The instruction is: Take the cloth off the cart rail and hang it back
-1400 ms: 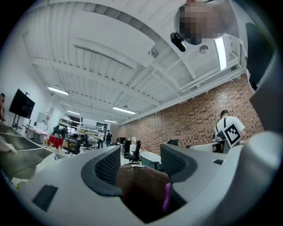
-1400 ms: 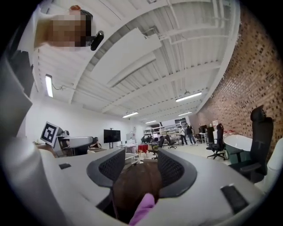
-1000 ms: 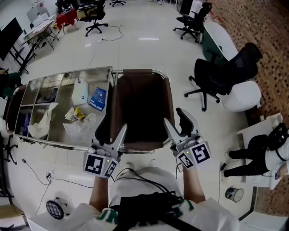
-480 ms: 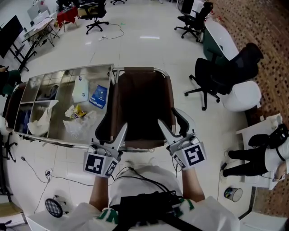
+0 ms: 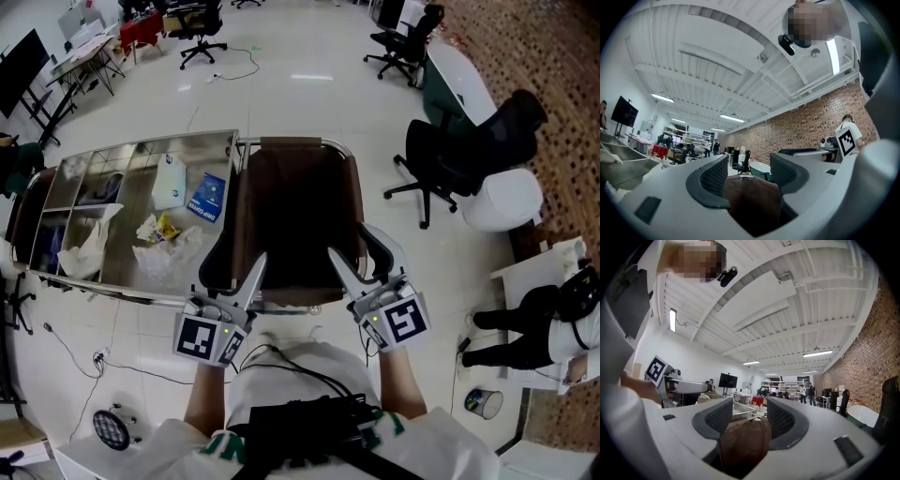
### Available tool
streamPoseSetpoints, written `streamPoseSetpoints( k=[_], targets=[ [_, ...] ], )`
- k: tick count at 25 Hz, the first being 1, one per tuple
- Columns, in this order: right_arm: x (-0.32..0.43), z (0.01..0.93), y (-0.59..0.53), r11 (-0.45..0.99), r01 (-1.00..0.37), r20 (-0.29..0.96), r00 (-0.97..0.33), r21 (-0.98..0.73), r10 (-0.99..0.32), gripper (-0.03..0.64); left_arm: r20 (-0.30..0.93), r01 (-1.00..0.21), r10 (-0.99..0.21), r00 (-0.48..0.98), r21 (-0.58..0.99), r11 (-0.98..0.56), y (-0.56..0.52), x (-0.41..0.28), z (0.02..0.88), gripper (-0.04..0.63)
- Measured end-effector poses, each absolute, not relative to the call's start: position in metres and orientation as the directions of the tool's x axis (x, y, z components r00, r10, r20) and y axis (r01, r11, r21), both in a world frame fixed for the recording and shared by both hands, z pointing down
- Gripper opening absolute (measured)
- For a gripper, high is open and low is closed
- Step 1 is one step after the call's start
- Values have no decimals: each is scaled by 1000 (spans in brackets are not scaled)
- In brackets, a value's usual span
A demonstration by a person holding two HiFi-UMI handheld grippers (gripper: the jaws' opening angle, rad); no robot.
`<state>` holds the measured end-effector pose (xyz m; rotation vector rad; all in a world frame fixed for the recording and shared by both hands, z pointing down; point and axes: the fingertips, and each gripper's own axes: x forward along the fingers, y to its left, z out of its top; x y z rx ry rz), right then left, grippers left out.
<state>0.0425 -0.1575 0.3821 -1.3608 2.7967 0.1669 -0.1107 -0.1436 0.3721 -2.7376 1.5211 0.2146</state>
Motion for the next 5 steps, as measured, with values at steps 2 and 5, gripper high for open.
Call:
streamPoseSetpoints(
  k=[2, 5],
  targets=[
    [46, 380, -159, 602, -790, -89, -612, 115, -786, 252, -121, -844, -843, 524, 64, -533, -143, -110, 371, 284],
    [50, 379, -161, 589, -795, -102, -604, 143, -790, 252, -121, -841, -841, 528, 67, -537, -142, -109, 371, 284]
  ],
)
